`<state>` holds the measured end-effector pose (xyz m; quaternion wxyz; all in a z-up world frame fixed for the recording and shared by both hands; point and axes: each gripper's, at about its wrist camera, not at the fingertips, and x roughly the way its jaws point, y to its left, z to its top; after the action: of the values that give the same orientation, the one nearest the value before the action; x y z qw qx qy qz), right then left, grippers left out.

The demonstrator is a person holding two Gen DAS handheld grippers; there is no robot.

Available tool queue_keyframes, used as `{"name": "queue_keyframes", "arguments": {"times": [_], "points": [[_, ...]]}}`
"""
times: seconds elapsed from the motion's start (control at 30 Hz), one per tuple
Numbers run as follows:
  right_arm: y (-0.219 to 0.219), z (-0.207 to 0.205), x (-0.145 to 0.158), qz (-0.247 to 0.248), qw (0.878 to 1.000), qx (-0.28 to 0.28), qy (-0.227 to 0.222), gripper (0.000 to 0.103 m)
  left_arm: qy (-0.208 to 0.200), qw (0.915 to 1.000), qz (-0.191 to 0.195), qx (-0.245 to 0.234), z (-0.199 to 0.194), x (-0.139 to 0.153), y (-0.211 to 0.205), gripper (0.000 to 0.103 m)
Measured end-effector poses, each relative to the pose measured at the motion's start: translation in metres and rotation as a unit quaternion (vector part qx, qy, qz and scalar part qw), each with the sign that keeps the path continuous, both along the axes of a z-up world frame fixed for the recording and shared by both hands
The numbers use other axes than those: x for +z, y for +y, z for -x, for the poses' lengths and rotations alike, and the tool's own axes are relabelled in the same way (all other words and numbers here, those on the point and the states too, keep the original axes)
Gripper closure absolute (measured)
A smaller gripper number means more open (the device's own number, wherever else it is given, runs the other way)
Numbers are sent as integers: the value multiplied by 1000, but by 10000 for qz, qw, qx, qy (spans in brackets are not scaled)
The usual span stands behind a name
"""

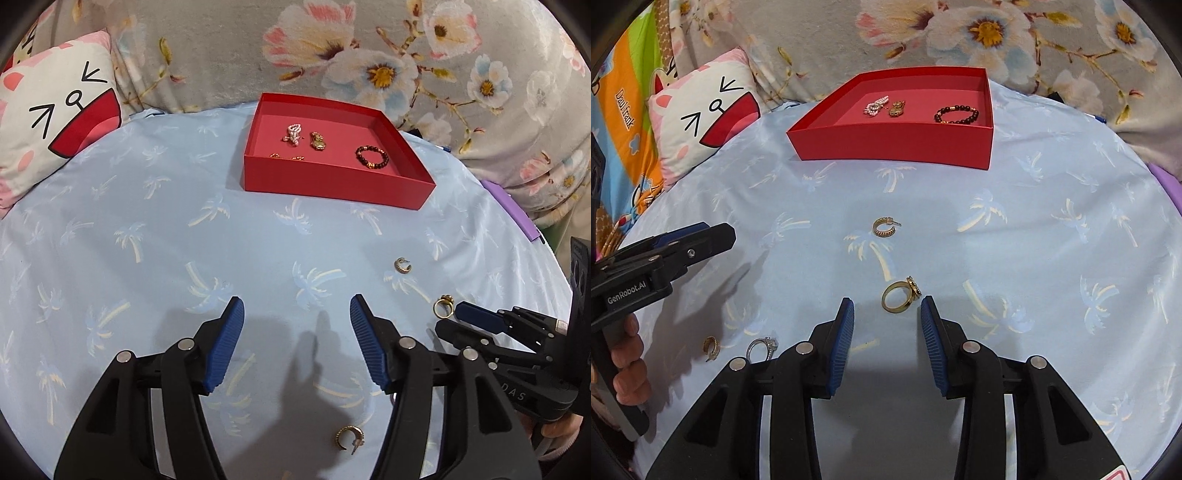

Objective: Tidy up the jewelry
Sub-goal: 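Withdraw both open tools from the box back over the loose jewelry, then grasp the small gold ring with the right tool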

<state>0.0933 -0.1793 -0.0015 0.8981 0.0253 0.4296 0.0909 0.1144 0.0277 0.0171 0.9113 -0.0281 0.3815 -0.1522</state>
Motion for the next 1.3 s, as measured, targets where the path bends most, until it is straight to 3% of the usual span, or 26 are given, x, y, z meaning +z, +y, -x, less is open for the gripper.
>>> {"name": "queue_keyframes", "arguments": {"times": [0.4,0.6,0.9,1.3], "points": [[4,-25,-3,7,9999,-113,37,76,233,9996,155,68,-10,-10,11,45],[-10,-24,-4,-128,9996,-257,85,101,270,9995,150,78,-10,-12,11,45],[-26,-13,-2,-449,9984,-329,105,102,305,9993,180,-138,-10,-14,-1,45],[-53,6,9,-529,9967,-610,64,102,166,9945,-295,-986,-33,-14,-89,45]]}}
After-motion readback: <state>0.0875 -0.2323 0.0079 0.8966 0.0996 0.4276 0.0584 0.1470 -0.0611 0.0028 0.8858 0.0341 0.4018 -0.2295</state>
